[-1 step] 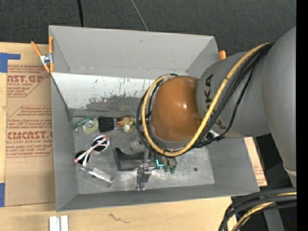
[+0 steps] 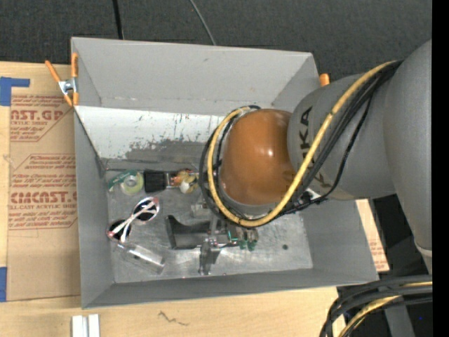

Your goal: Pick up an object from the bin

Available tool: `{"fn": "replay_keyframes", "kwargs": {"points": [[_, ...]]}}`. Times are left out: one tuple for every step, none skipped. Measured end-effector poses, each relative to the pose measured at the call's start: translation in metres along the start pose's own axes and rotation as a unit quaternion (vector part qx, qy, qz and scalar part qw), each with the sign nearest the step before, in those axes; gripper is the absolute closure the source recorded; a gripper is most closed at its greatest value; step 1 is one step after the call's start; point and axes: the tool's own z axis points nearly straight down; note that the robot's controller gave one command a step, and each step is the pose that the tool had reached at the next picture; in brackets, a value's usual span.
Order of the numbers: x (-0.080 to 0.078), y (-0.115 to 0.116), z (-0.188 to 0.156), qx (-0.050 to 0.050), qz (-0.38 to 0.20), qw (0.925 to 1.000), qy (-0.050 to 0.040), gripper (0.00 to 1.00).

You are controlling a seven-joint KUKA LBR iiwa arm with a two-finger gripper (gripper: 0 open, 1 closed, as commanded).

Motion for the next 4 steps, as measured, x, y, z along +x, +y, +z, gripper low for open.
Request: {"fn": "replay_keyframes", "kwargs": {"points": [[-0.008, 0.016, 0.053, -0.001, 0.002, 1.0, -0.0036, 0.0], [-0.012, 0.018, 0.087, -0.003, -0.044, 0.9989, -0.0131, 0.0], [-0.025, 0.024, 0.082, 0.001, -0.206, 0.9785, -0.0061, 1.0], [-0.025, 0.024, 0.082, 0.001, -0.206, 0.9785, -0.0061, 1.0]]}}
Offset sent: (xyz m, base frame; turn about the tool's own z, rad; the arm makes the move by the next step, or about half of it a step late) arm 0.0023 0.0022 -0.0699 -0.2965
